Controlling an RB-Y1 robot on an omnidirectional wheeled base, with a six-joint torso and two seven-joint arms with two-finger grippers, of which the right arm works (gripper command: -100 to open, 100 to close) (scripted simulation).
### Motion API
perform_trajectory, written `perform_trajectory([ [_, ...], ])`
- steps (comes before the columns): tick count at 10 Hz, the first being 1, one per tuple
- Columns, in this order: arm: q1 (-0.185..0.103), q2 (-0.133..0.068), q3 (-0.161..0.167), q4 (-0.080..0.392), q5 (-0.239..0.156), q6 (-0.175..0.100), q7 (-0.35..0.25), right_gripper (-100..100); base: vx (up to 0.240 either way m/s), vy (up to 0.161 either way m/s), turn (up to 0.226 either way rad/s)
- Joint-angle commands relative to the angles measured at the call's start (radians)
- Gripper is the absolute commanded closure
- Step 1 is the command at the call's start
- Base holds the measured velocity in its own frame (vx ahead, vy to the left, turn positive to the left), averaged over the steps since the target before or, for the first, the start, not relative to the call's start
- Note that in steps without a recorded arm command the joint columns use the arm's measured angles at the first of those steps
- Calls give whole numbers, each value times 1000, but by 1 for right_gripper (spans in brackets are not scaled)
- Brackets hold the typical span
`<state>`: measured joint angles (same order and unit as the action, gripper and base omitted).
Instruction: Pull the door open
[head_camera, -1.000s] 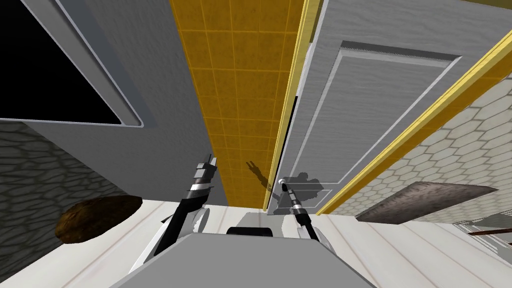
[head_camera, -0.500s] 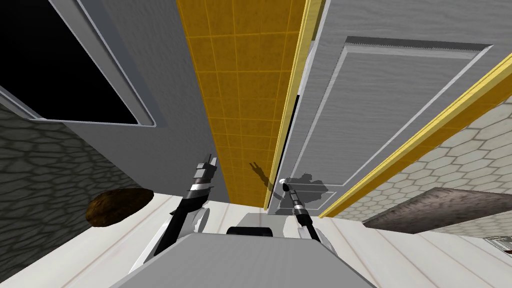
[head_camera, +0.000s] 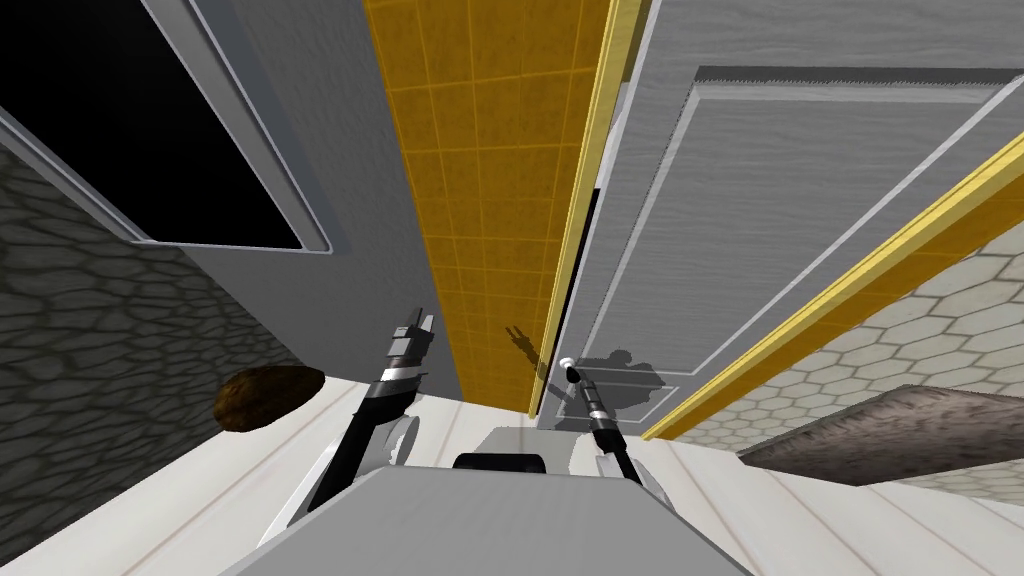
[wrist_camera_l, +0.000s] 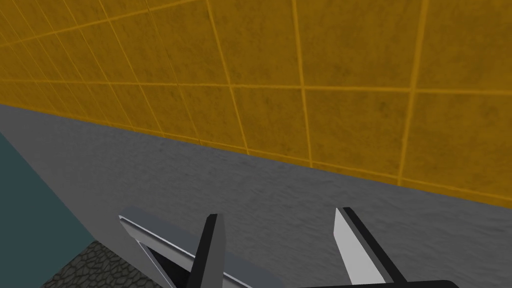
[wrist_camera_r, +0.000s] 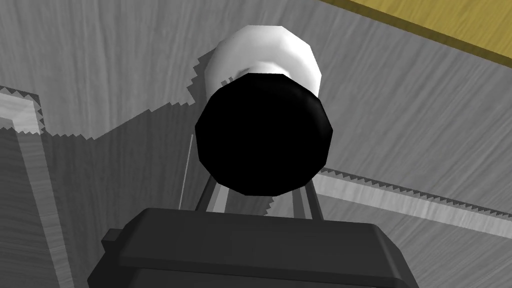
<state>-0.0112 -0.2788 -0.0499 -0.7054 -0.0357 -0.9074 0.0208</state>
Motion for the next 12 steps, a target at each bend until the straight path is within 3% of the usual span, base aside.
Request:
perform_trajectory([
  [1,0,21,31,-11,-17,-5,-50,100,-50,-24,130],
  [5,2,19,38,-13,-40,-3,-101,100,-36,-13,51],
  [10,6,11,57,-18,-110,3,-223,100,-37,-19,82],
  [12,6,11,57,-18,-110,3,-227,100,-37,-14,39],
])
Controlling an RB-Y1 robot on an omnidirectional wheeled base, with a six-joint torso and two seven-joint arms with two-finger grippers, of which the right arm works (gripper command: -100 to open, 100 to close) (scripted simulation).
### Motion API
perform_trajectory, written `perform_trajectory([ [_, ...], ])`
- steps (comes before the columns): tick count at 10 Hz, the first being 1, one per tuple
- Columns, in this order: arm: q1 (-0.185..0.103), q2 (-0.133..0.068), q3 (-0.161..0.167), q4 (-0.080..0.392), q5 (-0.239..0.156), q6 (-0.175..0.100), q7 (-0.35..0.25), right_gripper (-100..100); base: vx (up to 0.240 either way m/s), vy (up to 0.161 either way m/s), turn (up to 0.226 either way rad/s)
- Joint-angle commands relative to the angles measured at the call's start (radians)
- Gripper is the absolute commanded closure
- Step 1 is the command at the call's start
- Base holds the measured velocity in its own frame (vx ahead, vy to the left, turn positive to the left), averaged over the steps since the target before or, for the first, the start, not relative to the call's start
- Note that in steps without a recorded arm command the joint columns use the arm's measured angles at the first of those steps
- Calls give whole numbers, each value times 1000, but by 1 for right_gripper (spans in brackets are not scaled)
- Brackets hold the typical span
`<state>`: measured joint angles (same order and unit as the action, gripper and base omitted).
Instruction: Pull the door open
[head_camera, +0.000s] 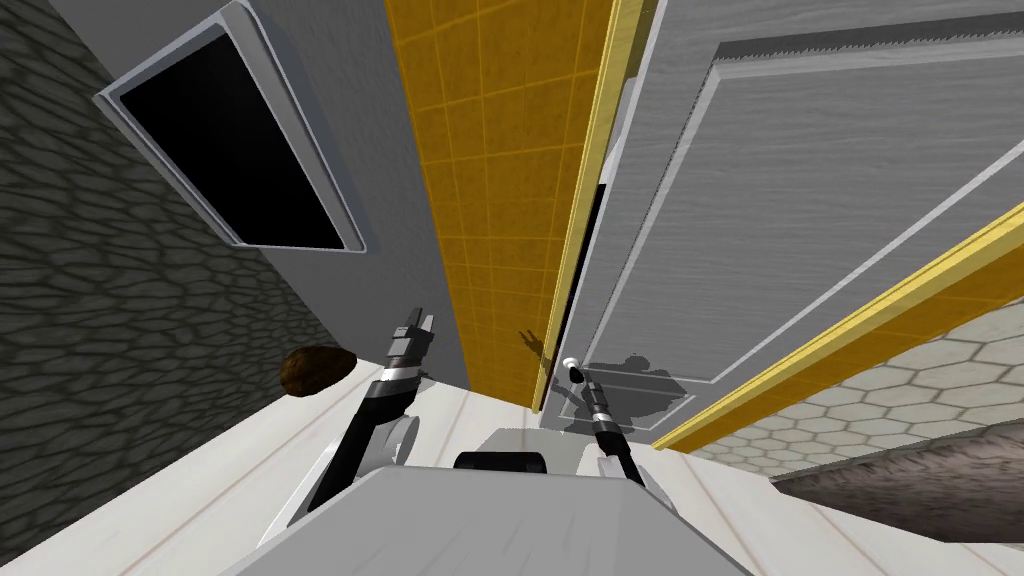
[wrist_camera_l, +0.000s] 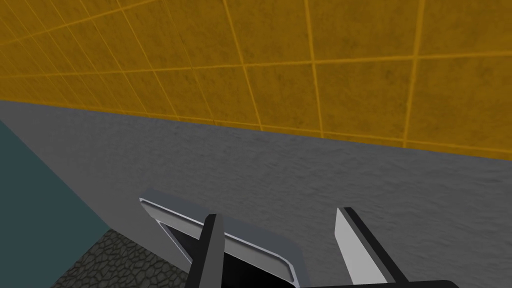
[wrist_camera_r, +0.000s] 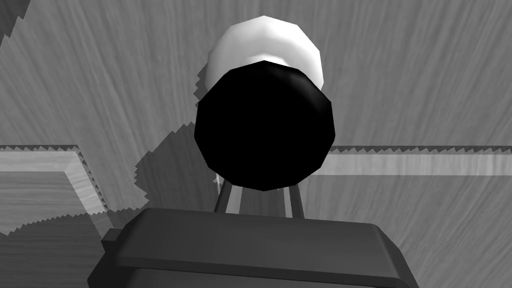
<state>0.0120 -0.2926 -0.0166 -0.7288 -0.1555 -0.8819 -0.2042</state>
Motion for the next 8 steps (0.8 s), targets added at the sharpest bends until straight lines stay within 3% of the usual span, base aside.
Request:
perform_trajectory([
  [1,-16,23,30,4,-13,-20,-43,100,-37,-19,120],
  [6,-12,16,49,0,-83,-13,-161,100,-51,-23,91],
  [8,-12,16,49,0,-83,-13,-169,100,-29,-18,23],
])
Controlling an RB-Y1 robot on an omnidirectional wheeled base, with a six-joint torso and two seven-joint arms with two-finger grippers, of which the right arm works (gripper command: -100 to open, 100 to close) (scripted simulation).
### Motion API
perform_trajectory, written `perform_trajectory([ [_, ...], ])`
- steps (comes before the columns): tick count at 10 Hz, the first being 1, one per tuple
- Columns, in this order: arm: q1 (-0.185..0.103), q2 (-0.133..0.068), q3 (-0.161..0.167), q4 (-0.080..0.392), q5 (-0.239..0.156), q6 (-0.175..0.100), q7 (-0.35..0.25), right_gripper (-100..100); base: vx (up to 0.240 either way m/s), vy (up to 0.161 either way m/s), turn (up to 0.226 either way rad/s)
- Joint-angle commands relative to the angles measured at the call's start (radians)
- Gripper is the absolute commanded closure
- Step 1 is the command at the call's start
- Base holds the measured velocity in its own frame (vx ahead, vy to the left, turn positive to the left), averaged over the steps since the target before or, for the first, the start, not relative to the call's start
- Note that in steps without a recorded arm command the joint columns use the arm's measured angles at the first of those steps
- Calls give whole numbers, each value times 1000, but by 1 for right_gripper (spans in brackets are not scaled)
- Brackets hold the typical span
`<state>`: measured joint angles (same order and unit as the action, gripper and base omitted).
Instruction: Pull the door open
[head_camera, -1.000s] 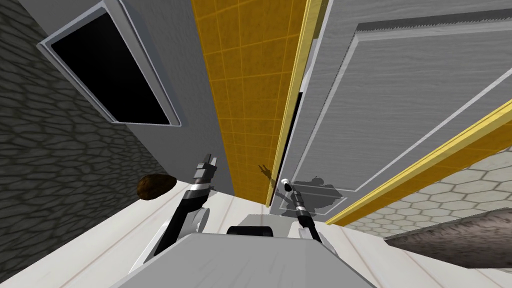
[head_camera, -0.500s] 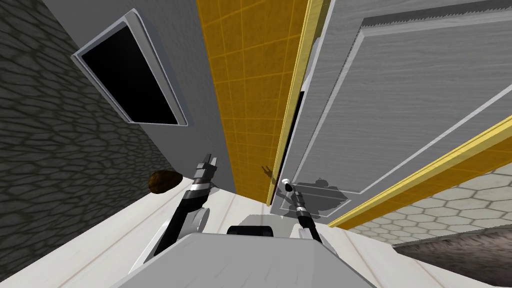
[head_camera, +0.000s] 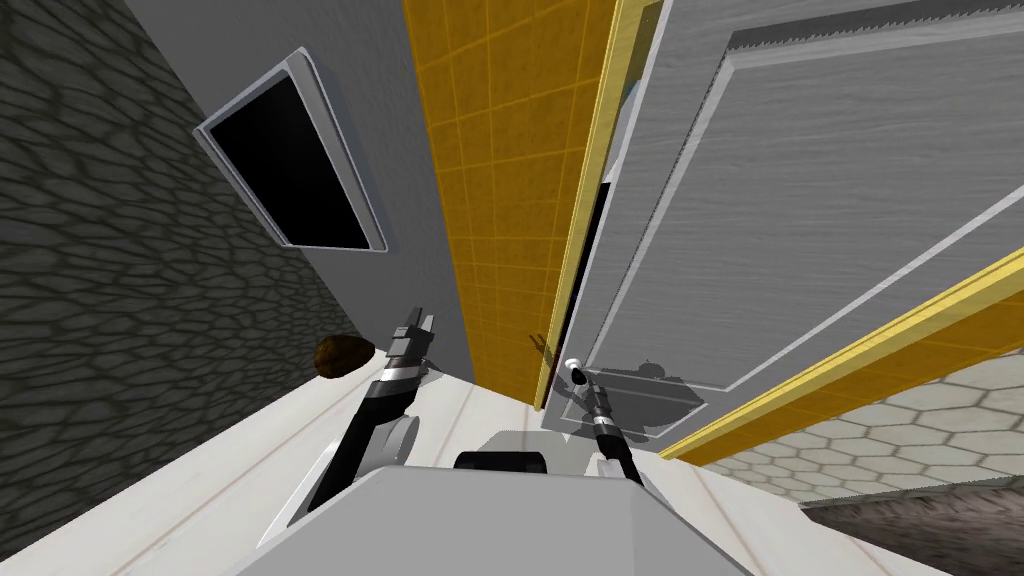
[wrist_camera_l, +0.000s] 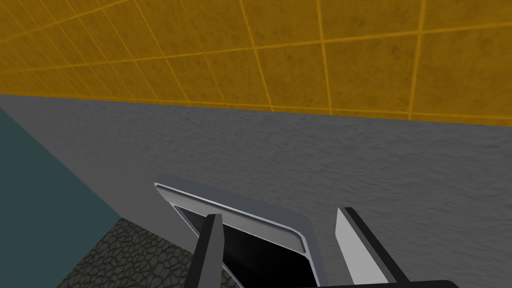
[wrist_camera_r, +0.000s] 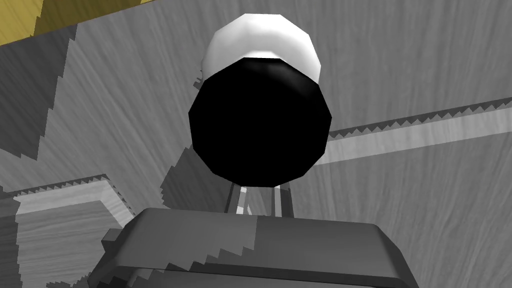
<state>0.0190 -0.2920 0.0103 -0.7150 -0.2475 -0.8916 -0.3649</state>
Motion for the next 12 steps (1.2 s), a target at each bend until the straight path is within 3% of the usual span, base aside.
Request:
perform_trajectory([
  [1,-18,13,29,-16,-13,-1,-50,100,-41,-23,129],
  [2,-18,13,29,-16,-13,-1,-50,100,-36,-16,56],
  [3,2,-4,16,-8,-36,17,-79,-100,-30,-29,-24],
  [9,1,1,47,-22,-96,26,-227,-100,-61,-14,7],
  [12,1,2,55,-26,-112,28,-271,-100,-34,-8,39],
])
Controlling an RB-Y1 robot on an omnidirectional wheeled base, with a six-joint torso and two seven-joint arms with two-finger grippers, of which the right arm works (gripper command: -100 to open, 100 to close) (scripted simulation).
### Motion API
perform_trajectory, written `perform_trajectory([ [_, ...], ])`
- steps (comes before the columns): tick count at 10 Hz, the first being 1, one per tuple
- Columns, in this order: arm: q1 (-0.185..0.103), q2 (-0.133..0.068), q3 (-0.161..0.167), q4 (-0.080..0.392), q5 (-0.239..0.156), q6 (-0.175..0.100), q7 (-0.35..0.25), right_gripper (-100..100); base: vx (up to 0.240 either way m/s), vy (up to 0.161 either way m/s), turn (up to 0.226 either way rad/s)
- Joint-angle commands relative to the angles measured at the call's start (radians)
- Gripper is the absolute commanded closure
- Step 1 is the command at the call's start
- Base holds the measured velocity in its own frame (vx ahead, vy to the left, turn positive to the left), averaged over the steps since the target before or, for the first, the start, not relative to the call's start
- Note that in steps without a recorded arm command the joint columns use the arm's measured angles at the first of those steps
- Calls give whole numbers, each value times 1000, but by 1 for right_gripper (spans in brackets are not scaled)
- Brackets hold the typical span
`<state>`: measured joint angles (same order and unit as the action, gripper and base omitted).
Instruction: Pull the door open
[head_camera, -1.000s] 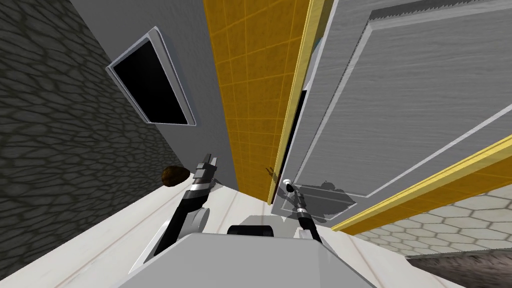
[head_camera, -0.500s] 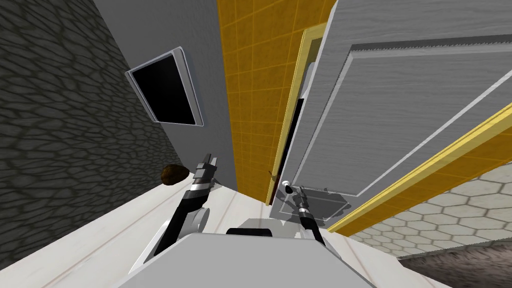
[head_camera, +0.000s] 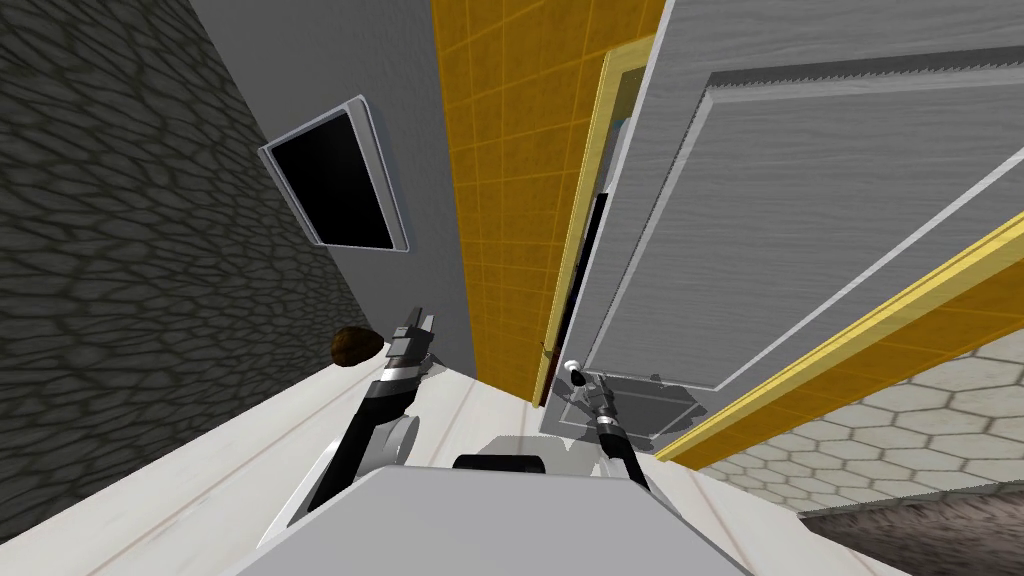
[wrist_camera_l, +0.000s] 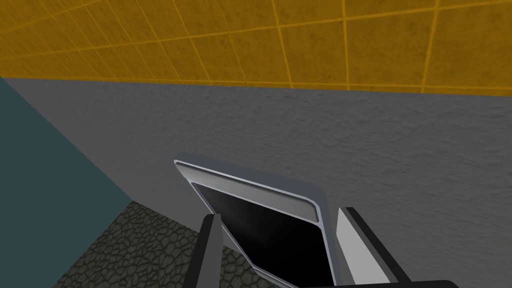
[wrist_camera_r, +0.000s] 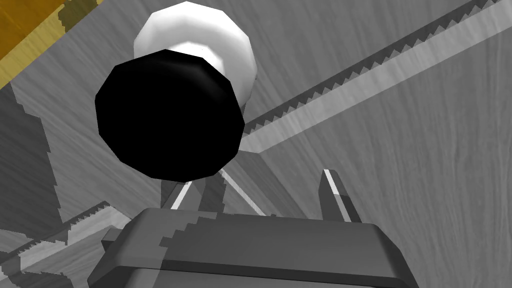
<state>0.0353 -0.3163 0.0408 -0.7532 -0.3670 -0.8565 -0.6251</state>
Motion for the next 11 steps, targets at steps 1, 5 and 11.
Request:
perform_trajectory([
  [1,-16,28,34,8,-9,-5,-50,-100,-33,2,-24],
  [5,-16,29,43,4,-27,-2,-91,-100,-31,-4,20],
  [11,-17,34,72,-9,-83,6,-214,-100,-44,-13,28],
])
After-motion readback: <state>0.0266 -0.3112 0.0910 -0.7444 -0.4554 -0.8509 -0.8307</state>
